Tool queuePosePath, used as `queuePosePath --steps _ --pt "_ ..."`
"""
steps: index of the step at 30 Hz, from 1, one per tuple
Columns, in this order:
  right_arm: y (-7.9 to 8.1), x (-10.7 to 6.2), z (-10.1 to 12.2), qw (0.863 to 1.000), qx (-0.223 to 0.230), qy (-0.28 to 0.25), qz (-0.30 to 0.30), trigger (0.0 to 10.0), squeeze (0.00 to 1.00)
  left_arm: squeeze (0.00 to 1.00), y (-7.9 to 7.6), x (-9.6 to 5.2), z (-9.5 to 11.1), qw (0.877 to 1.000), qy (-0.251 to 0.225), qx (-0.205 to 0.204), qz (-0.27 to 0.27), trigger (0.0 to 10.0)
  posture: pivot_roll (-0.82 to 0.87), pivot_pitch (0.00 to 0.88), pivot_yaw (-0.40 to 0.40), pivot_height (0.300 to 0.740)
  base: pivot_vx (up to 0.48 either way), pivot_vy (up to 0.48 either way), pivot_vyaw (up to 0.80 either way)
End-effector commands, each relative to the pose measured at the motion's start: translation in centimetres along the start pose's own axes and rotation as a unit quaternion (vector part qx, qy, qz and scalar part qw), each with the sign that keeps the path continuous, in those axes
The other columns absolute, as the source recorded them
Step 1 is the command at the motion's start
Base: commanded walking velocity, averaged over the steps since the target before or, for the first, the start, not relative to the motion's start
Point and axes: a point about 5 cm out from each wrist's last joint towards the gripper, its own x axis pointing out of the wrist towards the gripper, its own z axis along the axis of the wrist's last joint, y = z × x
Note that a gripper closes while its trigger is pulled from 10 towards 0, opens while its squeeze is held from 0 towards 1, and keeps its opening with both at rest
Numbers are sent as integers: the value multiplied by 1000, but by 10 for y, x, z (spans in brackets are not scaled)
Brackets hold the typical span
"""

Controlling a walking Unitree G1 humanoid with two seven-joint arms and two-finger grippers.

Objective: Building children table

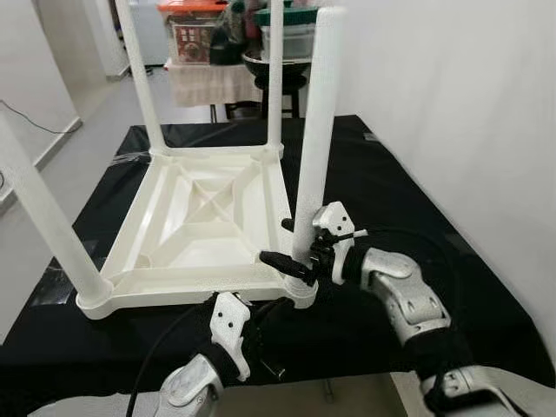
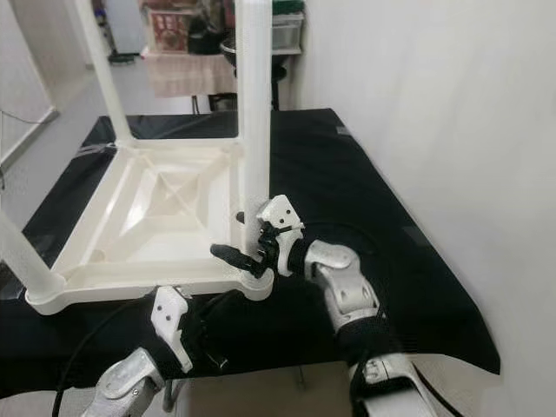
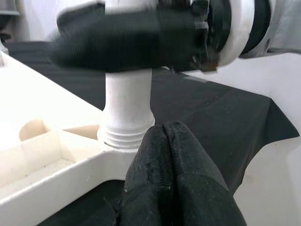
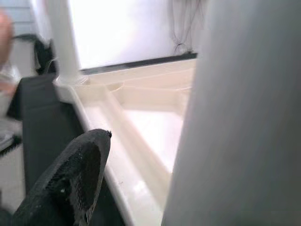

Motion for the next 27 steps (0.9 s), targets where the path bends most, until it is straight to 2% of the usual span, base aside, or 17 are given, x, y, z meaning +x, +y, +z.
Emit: queuePosePath --steps 1,2,4,5,10,16,18,21,22,25,26,27 --pt "3 5 1 999 -5 3 40 10000 0 0 -1 -2 3 1000 -7 15 -1 10000 14 0 -35 740 0 0 0" --pt "-2 5 4 999 1 0 46 7059 0 0 -1 -3 5 1000 -11 26 4 10000 15 0 -40 740 0 0 0" --pt "-6 5 6 999 6 -2 51 7059 0 0 -1 -3 5 999 -14 34 7 10000 15 0 -40 740 0 0 0" --pt "-15 4 9 999 16 -4 40 0 0 0 -1 -4 6 999 -19 49 15 10000 18 0 -41 740 0 0 0" --pt "-20 2 7 999 21 0 35 0 0 0 -1 -5 6 998 -22 53 20 10000 22 0 -42 740 0 0 0" --pt "-20 -9 -9 1000 16 27 7 0 0 0 0 -5 2 999 -12 48 17 10000 14 0 -35 740 0 0 0" --pt "-17 -22 -12 1000 21 19 -4 0 0 0 -1 -5 -1 999 -5 46 13 10000 10 0 -34 740 0 0 0" --pt "-9 -27 -15 999 31 14 -23 0 0 0 0 -5 -2 999 -4 46 13 10000 1 0 -36 740 0 0 0" --pt "-3 -20 -25 996 46 32 -67 0 0 0 0 -6 -2 999 -3 45 13 10000 -11 0 -38 740 0 0 0" --pt "2 -16 -31 993 55 46 -98 0 0 0 0 -6 -2 999 -3 45 14 10000 -11 0 -38 740 0 0 0" --pt "14 -9 -52 962 87 75 -247 0 0 0 1 -6 -4 999 1 43 16 10000 -30 0 -18 740 0 0 0" --pt "36 -2 -69 943 109 100 -299 0 0 0 2 -5 -5 999 4 41 17 10000 -29 0 -17 740 0 0 0"
